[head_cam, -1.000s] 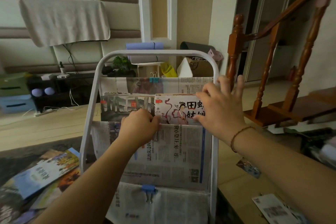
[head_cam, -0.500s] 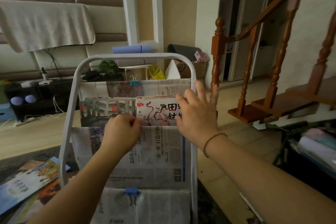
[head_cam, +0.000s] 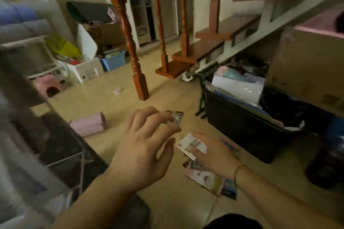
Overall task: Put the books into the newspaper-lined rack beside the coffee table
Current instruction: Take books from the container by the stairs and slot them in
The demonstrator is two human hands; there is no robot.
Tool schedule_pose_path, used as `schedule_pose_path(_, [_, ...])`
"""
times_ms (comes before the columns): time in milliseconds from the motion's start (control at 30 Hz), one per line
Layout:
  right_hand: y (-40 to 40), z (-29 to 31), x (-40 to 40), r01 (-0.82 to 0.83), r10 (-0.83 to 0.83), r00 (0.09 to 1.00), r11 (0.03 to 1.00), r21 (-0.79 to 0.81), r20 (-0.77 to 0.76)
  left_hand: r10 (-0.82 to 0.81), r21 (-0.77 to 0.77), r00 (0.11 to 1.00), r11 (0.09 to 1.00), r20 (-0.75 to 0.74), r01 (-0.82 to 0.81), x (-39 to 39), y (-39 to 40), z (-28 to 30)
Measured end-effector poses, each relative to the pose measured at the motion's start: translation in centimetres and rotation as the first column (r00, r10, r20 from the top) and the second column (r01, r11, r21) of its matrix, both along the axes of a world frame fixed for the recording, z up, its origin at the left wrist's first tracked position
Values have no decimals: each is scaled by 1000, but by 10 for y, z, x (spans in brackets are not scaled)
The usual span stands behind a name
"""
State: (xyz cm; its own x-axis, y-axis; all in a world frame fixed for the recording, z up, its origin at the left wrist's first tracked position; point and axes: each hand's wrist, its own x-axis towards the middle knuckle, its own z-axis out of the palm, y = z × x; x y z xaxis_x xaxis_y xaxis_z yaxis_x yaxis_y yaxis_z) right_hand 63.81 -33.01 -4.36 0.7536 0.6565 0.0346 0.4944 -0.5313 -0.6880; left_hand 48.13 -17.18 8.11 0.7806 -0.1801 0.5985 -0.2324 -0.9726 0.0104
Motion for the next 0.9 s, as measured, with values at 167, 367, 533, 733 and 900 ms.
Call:
schedule_pose_path(167, [-73,-138,84,112,-201,941,945,-309,-273,241,92,666,964,-706,-251,127,-18,-108])
schedule_pose_path(367, [-69,-274,129,106,-311,860,885,-454,-404,190,184,17,966,-982,-179,215,-9,-219])
schedule_pose_path(533, [-23,-335,166,362,-548,787,782,-508,-283,184,211,-118,932,-976,-296,234,10,-312])
schedule_pose_path(733, [3,-391,168,492,-650,751,669,-558,-118,159,223,-239,936,-958,-271,217,17,-368])
schedule_pose_path(900, [-10,-393,149,580,-651,759,672,-460,6,154,227,-271,938,-950,-262,210,20,-375])
